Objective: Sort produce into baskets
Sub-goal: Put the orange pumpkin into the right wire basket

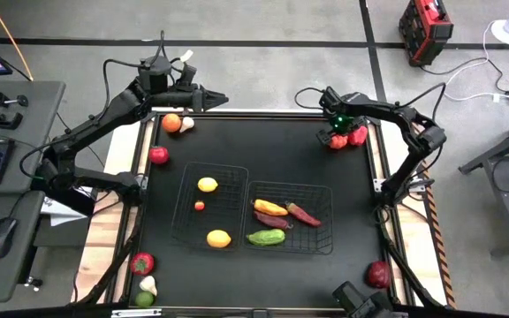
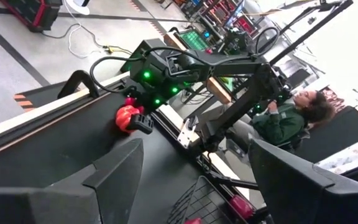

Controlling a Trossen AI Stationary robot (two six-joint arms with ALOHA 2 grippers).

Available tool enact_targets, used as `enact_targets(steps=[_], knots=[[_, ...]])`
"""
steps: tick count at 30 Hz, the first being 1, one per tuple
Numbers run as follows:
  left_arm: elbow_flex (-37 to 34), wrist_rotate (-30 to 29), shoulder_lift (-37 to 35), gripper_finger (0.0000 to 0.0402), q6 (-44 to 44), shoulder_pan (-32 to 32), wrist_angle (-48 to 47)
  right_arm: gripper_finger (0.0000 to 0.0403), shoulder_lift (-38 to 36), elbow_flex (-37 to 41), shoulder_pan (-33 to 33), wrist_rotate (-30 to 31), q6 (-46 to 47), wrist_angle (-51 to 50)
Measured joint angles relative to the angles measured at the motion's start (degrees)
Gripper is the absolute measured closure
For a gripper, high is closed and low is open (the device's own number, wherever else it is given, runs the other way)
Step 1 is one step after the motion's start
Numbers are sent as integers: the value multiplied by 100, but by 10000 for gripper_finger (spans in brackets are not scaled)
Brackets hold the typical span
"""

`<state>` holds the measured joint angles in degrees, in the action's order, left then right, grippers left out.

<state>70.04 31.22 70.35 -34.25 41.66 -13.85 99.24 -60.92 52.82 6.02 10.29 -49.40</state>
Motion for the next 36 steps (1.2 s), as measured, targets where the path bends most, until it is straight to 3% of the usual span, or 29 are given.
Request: enact_targets(steps=[7, 11, 25, 36], knots=[[0, 7, -9, 122, -19, -21, 21, 15, 0, 138, 22, -168, 305, 148], [0, 11, -9, 122, -109, -21, 27, 15, 37, 48, -36, 94, 801, 108], [0, 29, -20, 122, -161, -25, 44, 17, 40, 26, 0, -309, 463, 6], [0, 31, -20, 122, -158, -25, 51, 53, 155, -13, -7, -340, 599, -100]])
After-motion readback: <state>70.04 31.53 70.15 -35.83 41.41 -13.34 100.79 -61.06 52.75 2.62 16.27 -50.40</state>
